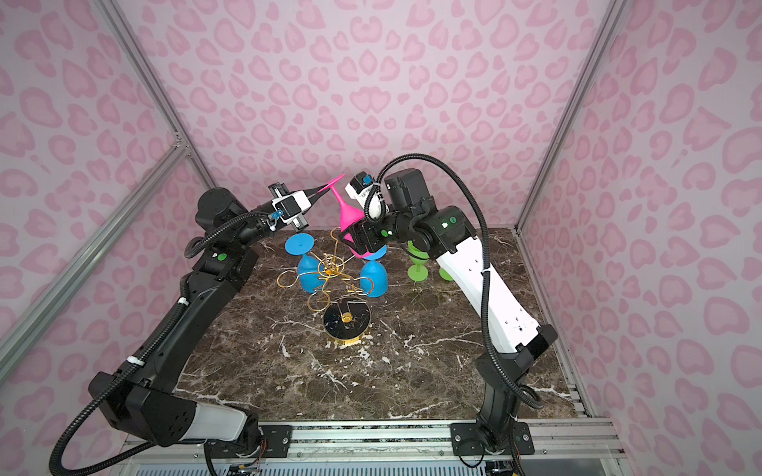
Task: Take the wine glass off the wine glass rack
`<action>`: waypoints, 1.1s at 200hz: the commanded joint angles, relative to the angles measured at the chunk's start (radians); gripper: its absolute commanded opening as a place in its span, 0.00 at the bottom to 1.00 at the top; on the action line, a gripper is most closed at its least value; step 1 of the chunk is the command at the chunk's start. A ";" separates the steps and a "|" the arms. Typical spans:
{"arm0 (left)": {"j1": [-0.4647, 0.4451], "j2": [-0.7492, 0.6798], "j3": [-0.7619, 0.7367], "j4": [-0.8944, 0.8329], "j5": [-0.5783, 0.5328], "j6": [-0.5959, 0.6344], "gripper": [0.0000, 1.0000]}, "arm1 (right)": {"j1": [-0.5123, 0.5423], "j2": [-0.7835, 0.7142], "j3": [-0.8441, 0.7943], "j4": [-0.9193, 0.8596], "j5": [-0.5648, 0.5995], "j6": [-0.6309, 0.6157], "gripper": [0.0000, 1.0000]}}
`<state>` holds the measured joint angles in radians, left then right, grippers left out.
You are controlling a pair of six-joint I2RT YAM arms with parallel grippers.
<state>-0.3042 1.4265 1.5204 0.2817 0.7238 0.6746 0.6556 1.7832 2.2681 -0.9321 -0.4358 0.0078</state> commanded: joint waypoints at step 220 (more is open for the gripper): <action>0.083 0.027 0.051 0.073 -0.170 -0.722 0.03 | -0.277 -0.457 -0.671 0.777 -0.192 0.359 0.68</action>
<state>-0.2226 1.4628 1.5795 0.2958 0.5316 0.0105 0.3767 1.2964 1.5967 -0.2642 -0.6052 0.3191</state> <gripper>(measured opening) 0.065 0.680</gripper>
